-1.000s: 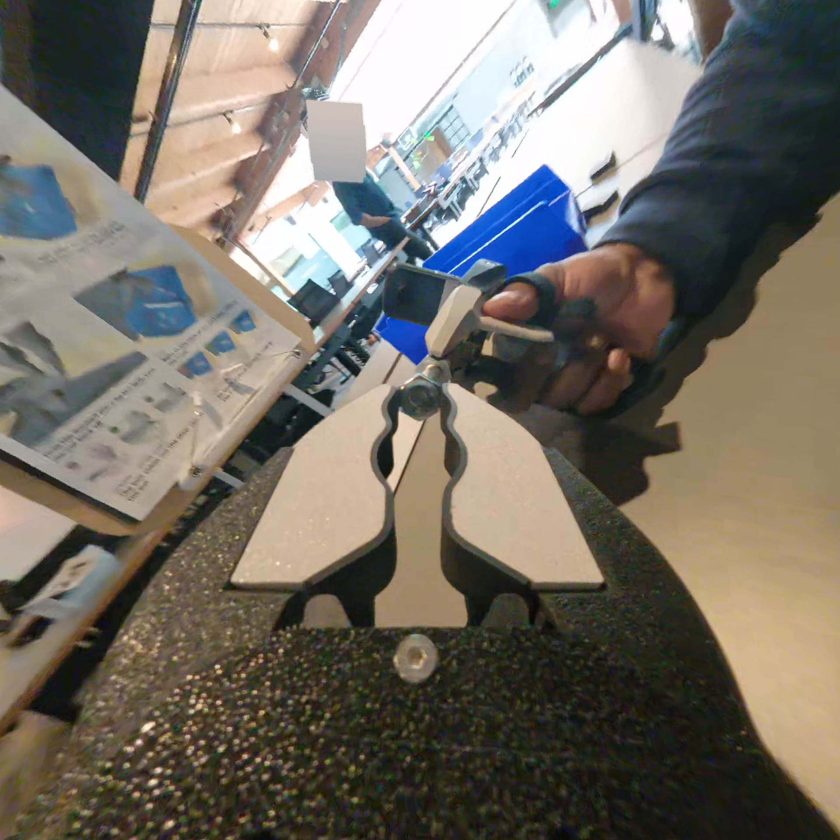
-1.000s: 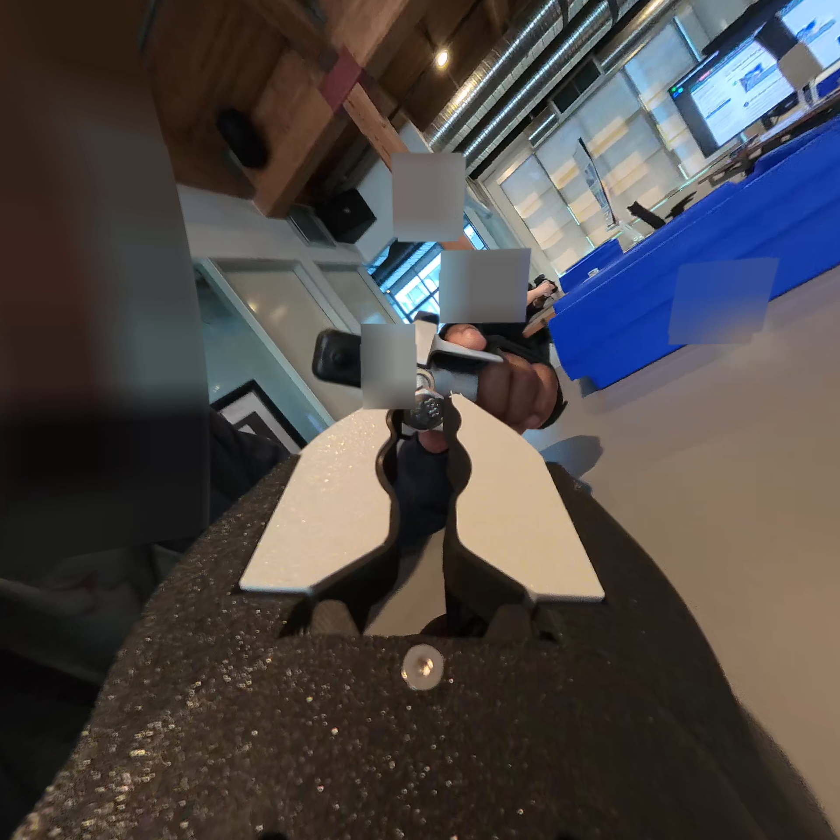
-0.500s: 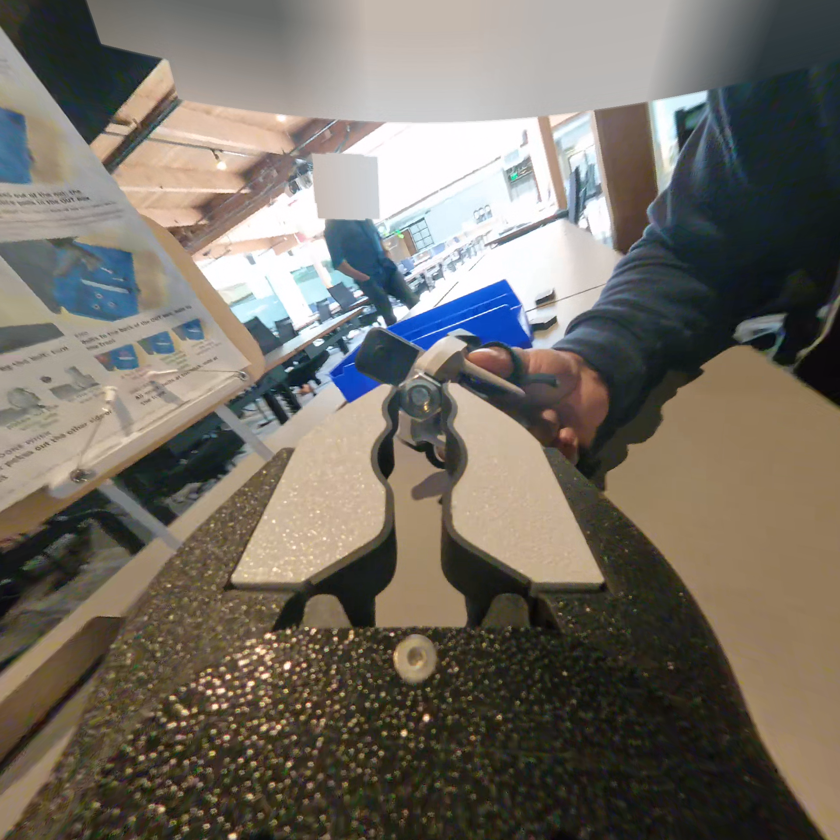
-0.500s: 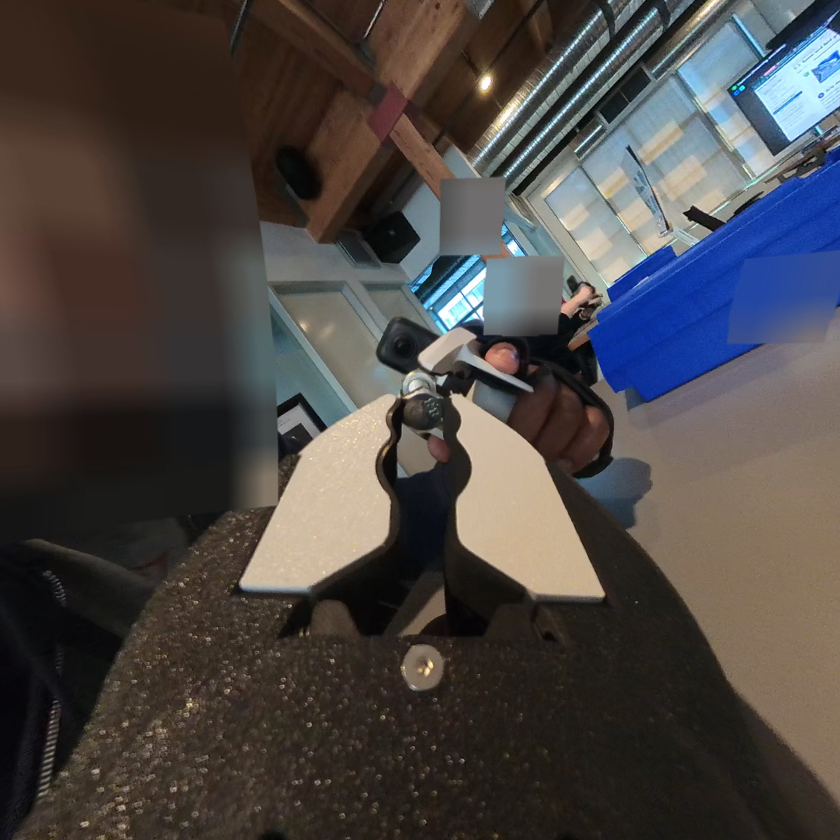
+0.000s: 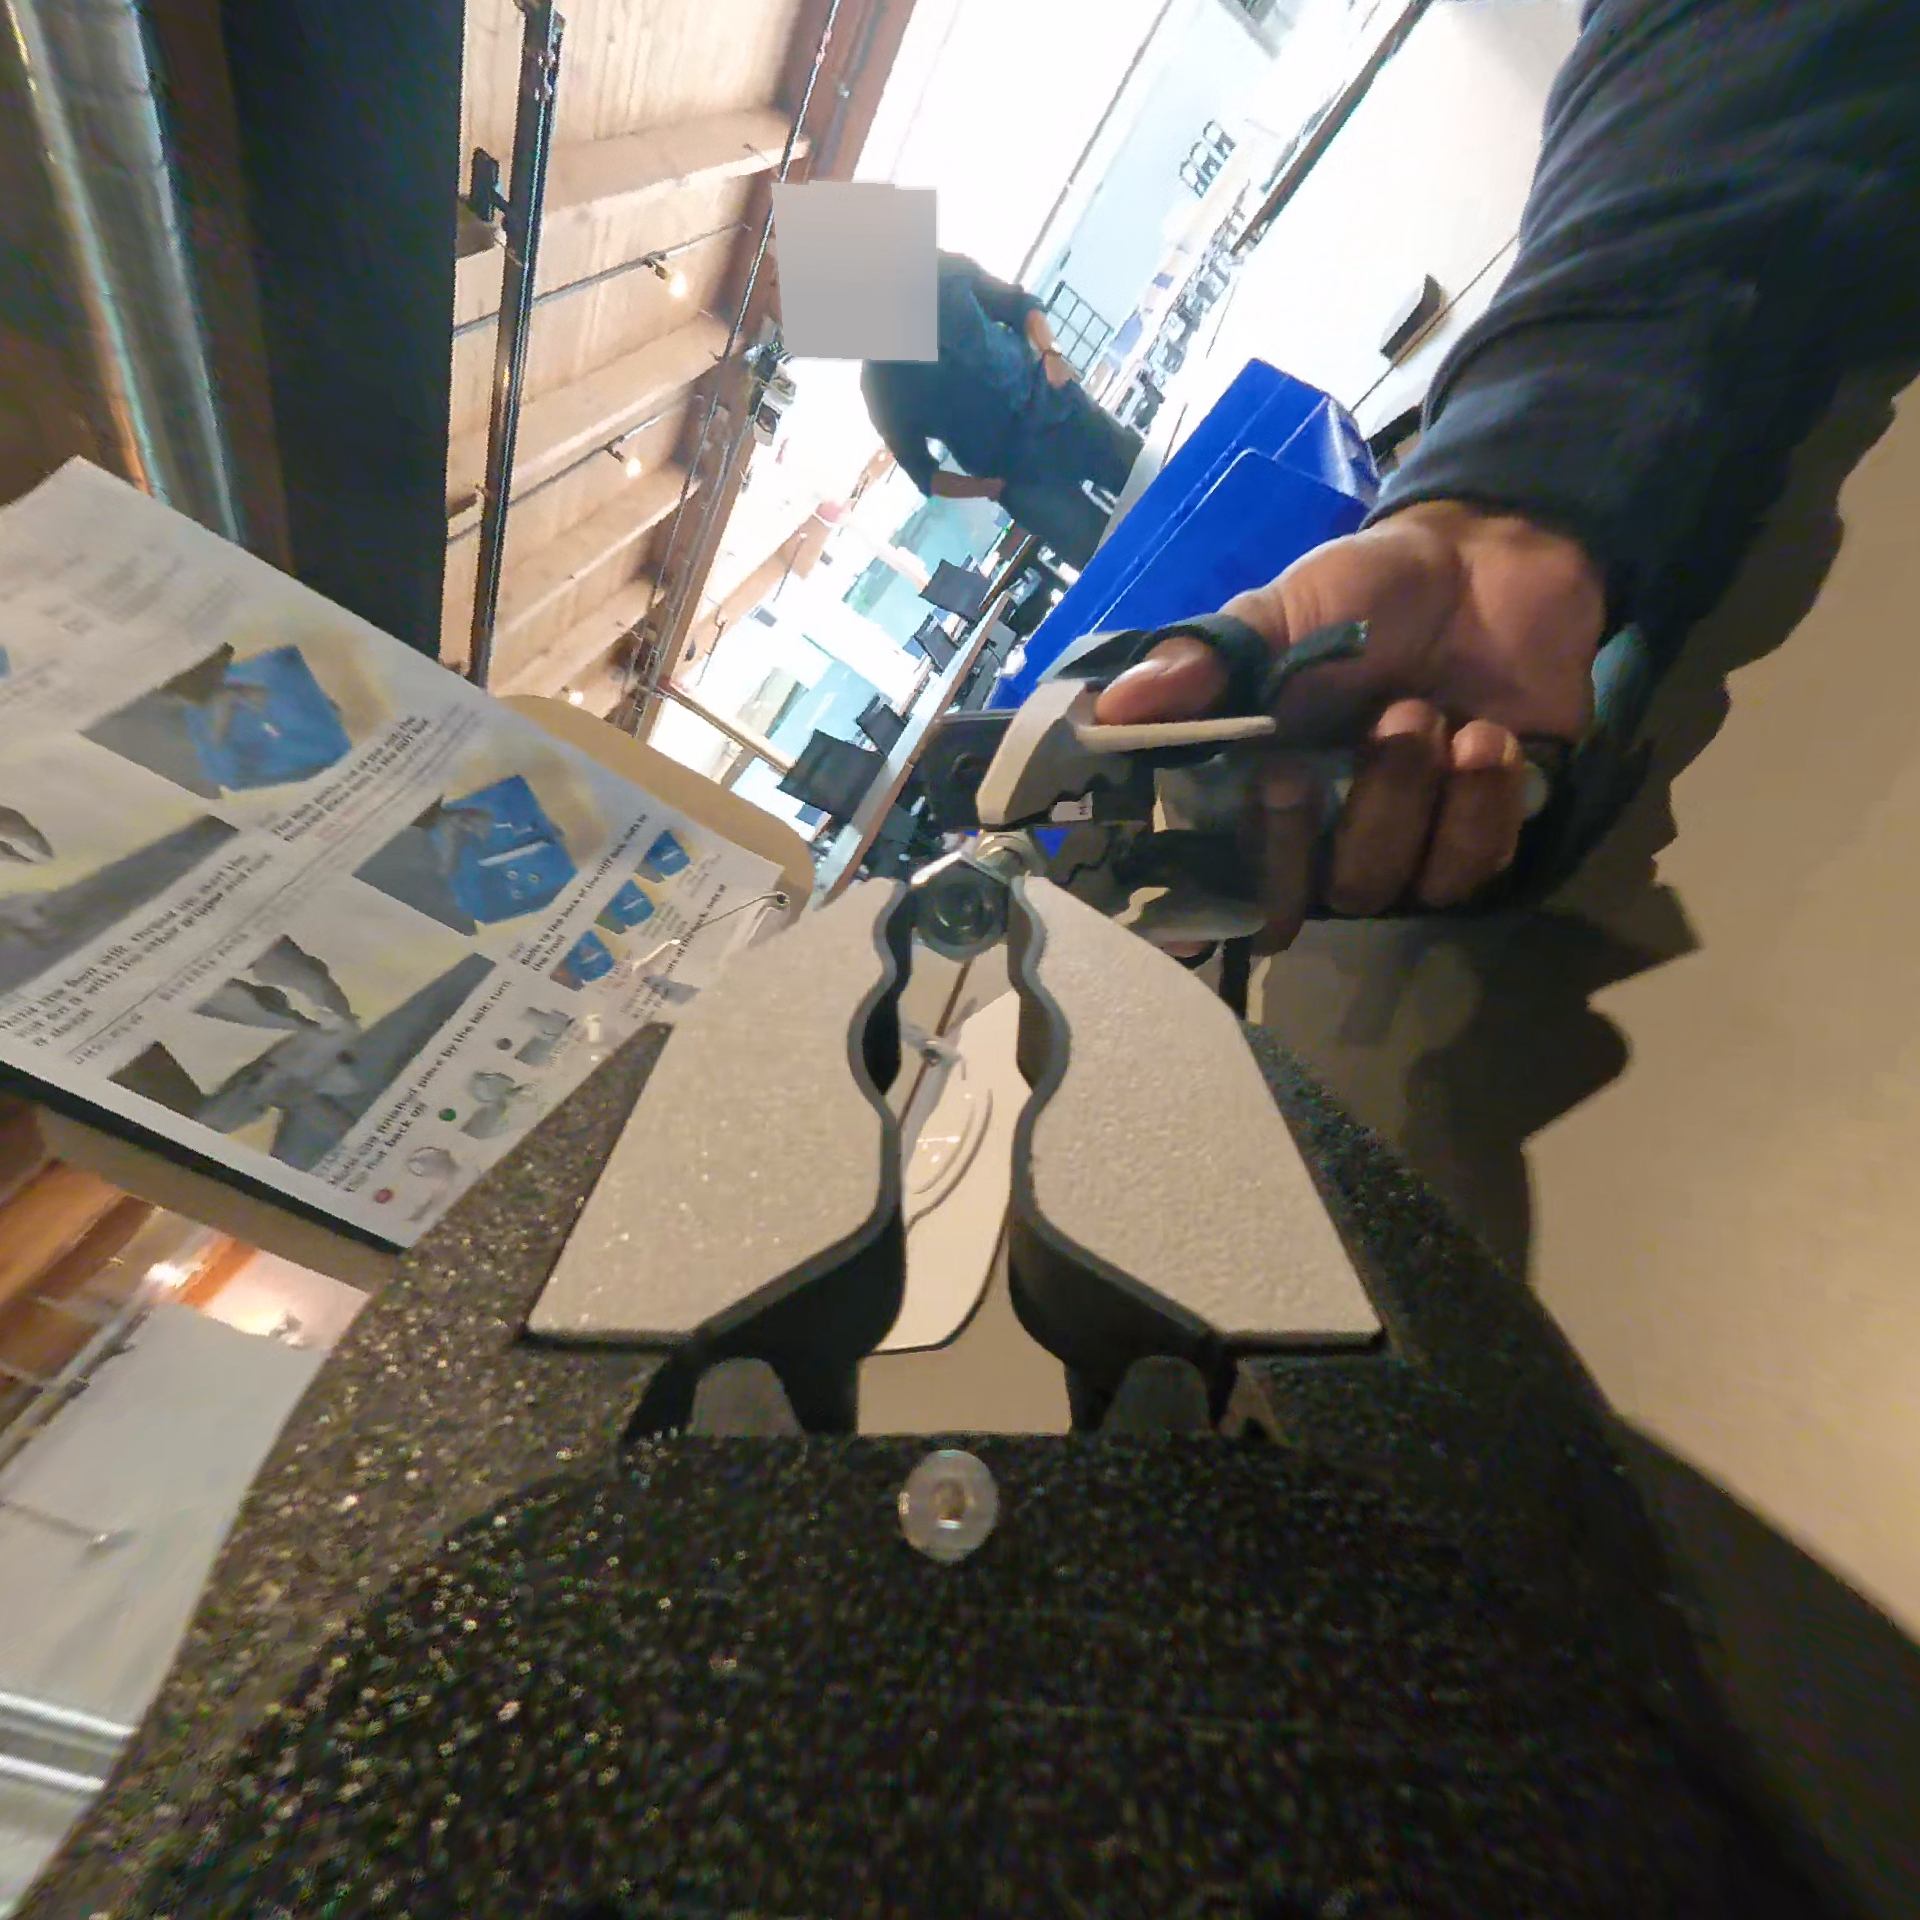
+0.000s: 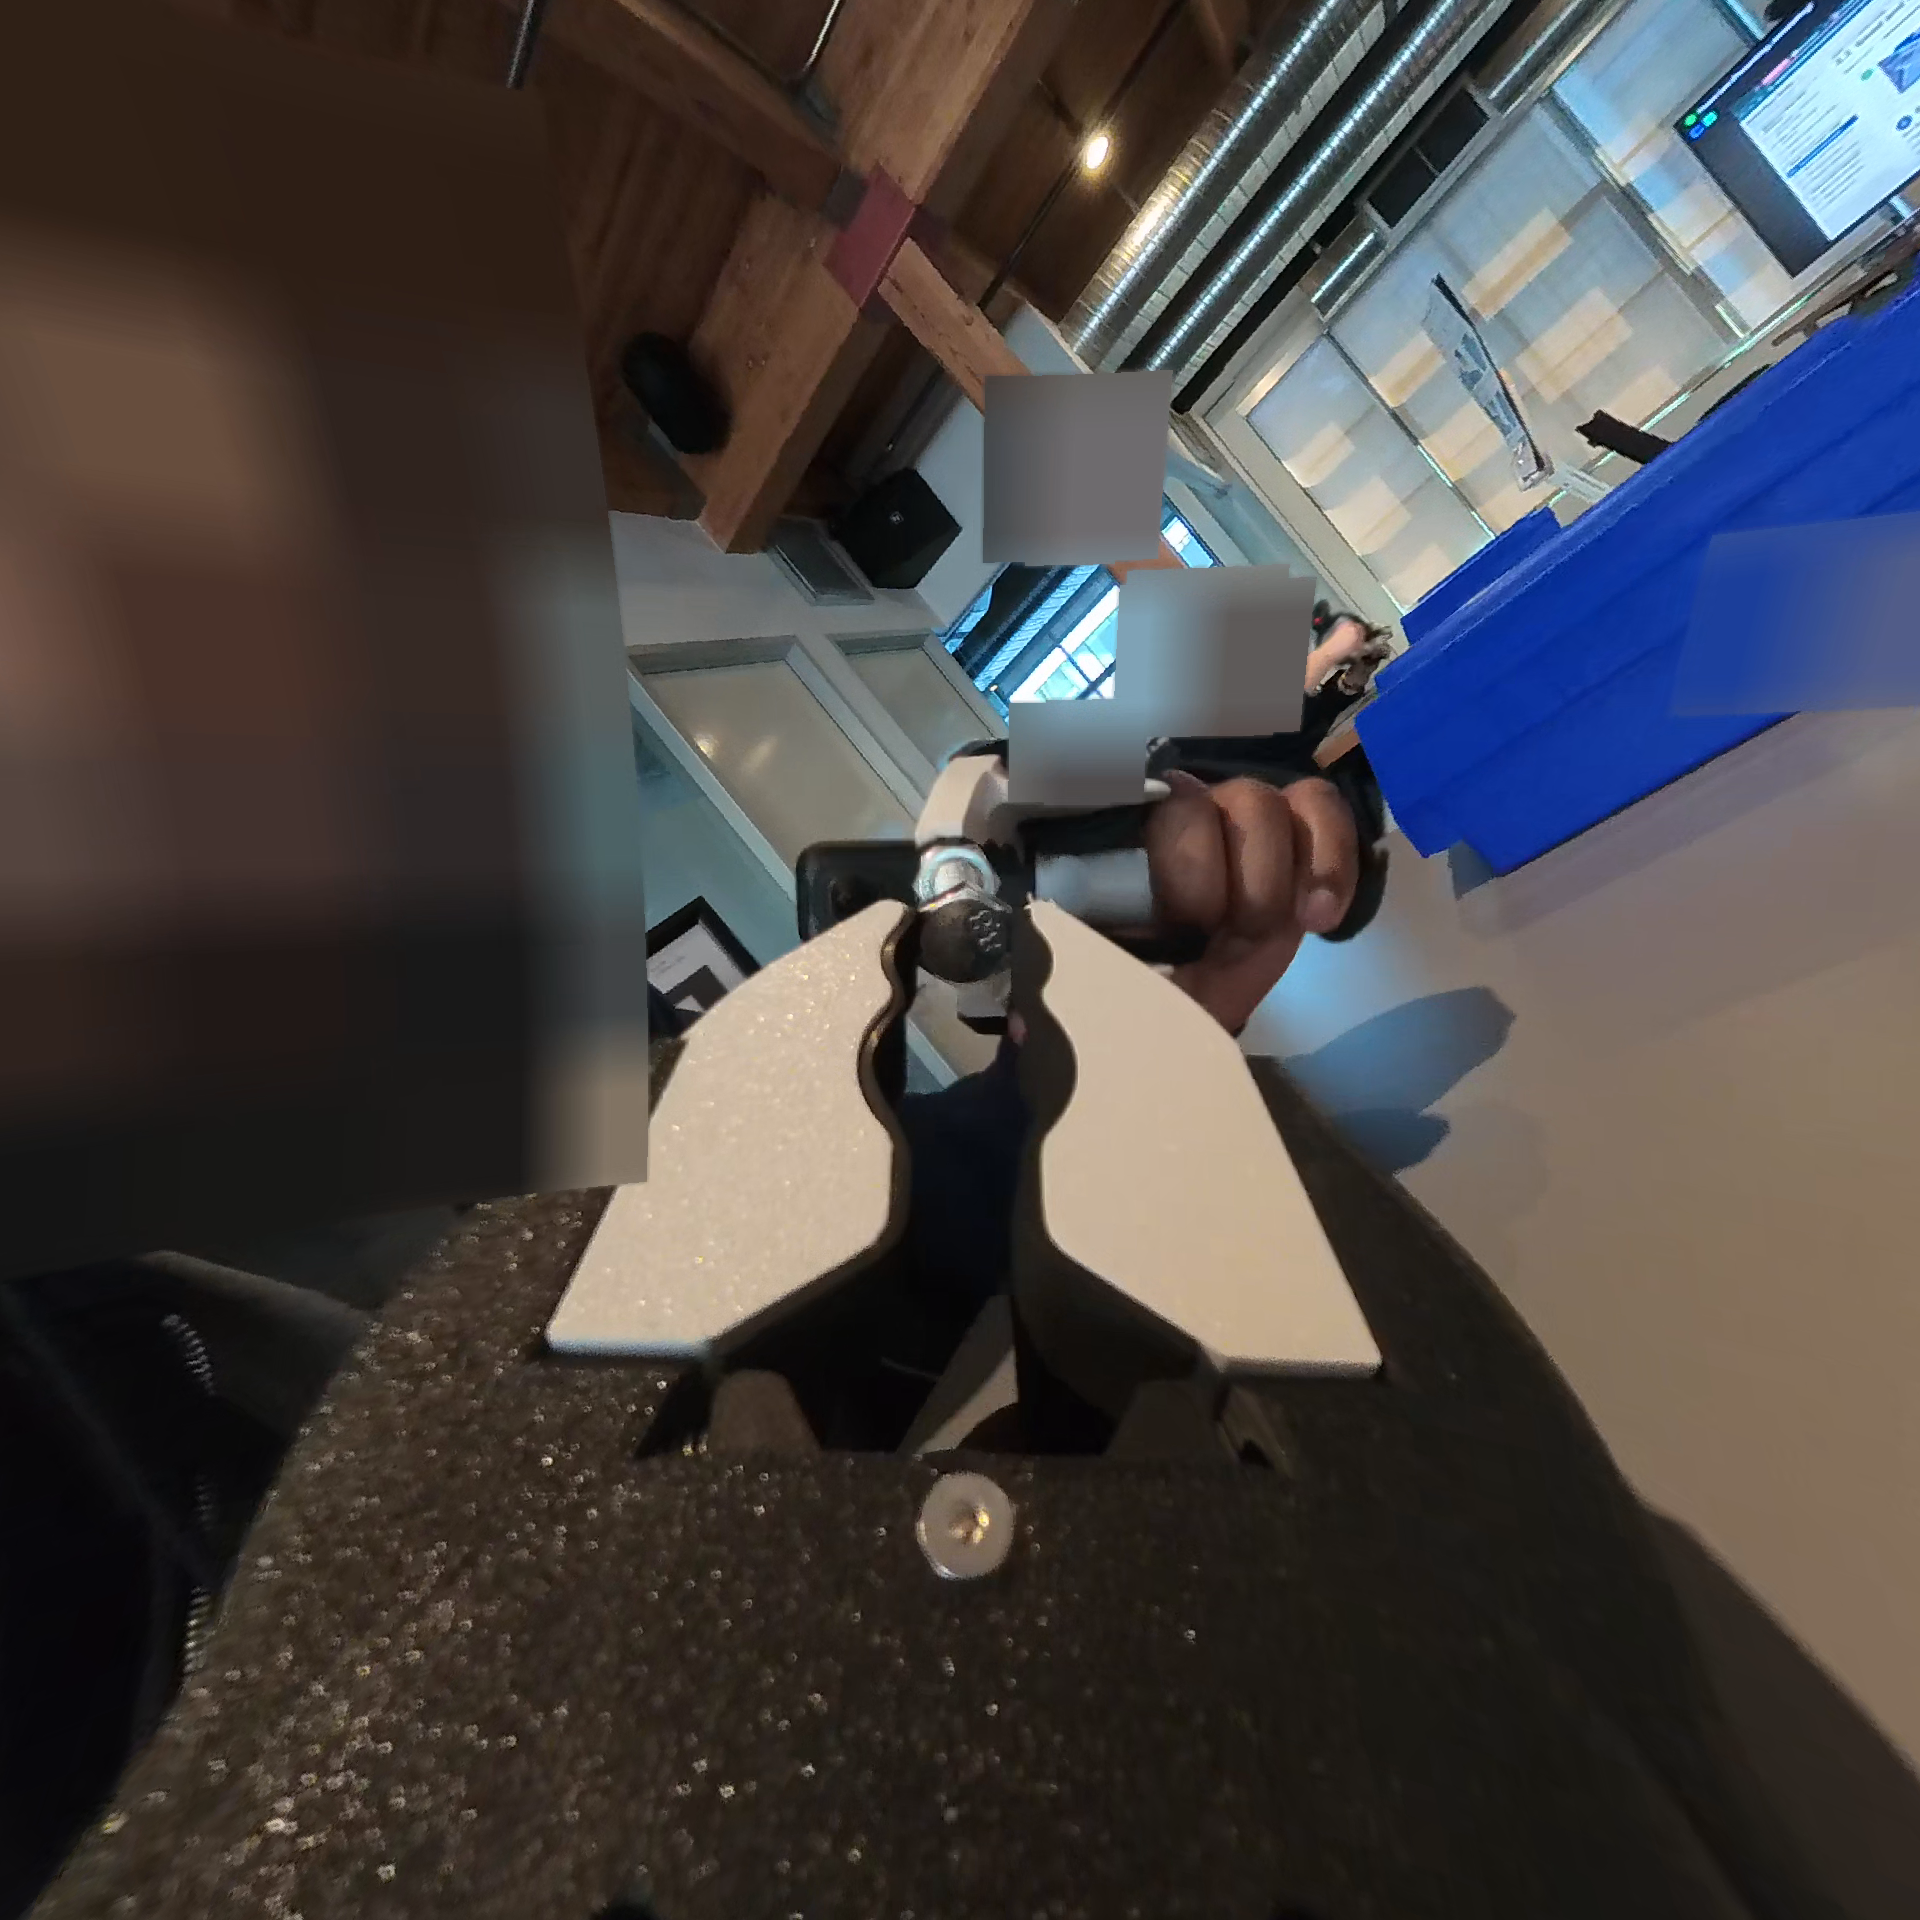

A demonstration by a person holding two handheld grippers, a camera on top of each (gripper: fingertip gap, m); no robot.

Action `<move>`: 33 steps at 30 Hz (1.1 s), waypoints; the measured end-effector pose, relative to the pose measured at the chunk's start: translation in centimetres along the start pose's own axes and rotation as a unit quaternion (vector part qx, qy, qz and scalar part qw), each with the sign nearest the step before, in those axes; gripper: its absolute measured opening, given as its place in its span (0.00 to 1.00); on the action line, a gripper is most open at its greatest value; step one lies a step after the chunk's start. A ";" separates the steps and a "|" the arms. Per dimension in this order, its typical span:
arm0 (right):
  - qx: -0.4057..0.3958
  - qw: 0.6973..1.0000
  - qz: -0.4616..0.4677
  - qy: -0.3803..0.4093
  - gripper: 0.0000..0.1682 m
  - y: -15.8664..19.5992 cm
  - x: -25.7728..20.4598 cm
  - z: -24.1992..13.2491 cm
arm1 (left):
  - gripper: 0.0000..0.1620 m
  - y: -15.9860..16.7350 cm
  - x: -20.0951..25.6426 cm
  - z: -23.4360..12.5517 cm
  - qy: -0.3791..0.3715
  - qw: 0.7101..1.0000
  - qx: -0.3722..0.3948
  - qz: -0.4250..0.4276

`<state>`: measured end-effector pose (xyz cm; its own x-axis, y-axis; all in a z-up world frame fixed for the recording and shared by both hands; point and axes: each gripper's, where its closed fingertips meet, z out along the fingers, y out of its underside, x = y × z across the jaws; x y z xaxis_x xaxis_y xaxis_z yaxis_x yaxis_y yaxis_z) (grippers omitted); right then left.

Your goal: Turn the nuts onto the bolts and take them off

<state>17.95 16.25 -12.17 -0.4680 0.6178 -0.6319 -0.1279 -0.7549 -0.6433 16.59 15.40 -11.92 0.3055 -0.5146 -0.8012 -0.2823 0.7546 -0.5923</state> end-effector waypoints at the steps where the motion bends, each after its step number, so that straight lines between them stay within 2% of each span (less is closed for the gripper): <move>1: -0.001 1.000 -0.006 0.005 0.10 -0.1 0.1 -0.1 | 0.10 0.1 0.1 0.1 0.007 1.000 0.002 -0.023; 7: -0.008 0.999 -0.038 0.022 0.10 -0.4 0.0 -0.3 | 0.10 0.2 0.0 0.4 0.028 0.986 0.026 -0.164; 9: -0.010 0.999 -0.041 0.022 0.10 -0.3 -0.1 -0.3 | 0.14 0.4 0.1 0.7 0.035 0.980 0.029 -0.195; 11: -0.009 0.999 -0.042 0.021 0.10 -0.3 -0.2 -0.2 | 0.14 0.5 0.4 0.8 0.045 0.976 0.026 -0.213; 13: -0.009 0.999 -0.044 0.020 0.10 -0.3 -0.3 -0.2 | 0.06 0.4 0.5 0.8 0.049 0.974 0.028 -0.220; 19: -0.014 0.998 -0.058 0.036 0.10 -0.5 0.0 -0.5 | 0.06 1.2 0.2 0.6 0.048 0.970 0.005 -0.237; 22: -0.017 0.994 -0.088 0.065 0.09 -1.2 0.0 -1.5 | 0.06 2.6 -0.5 -0.6 0.045 0.959 -0.049 -0.276; 24: -0.022 0.988 -0.120 0.097 0.09 -1.6 0.0 -2.4 | 0.05 3.3 -0.9 -2.2 -0.006 0.946 -0.137 -0.293; 26: -0.025 0.982 -0.141 0.123 0.09 -1.7 -0.2 -3.3 | 0.02 0.4 2.1 -3.6 0.021 0.942 -0.147 -0.302; 28: -0.024 0.980 -0.145 0.133 0.09 -1.6 -0.2 -3.9 | 0.05 -0.7 5.7 -5.4 0.035 0.928 -0.199 -0.312; 29: -0.024 0.980 -0.144 0.137 0.10 -1.5 -0.1 -4.2 | 0.05 -0.7 7.8 -6.7 0.053 0.918 -0.239 -0.312; 31: -0.022 0.980 -0.137 0.139 0.10 -1.4 0.2 -4.4 | 0.07 0.2 10.7 -9.4 0.037 0.901 -0.318 -0.291; 33: -0.020 0.982 -0.132 0.135 0.10 -1.5 0.4 -4.4 | 0.03 0.5 12.6 -10.8 0.028 0.901 -0.364 -0.235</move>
<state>21.78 18.58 -13.34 -0.1743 0.8307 -0.5287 -0.1759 -0.5546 -0.8133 10.51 4.94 -23.22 0.5067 -0.7429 -0.4374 -0.6610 -0.0091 -0.7503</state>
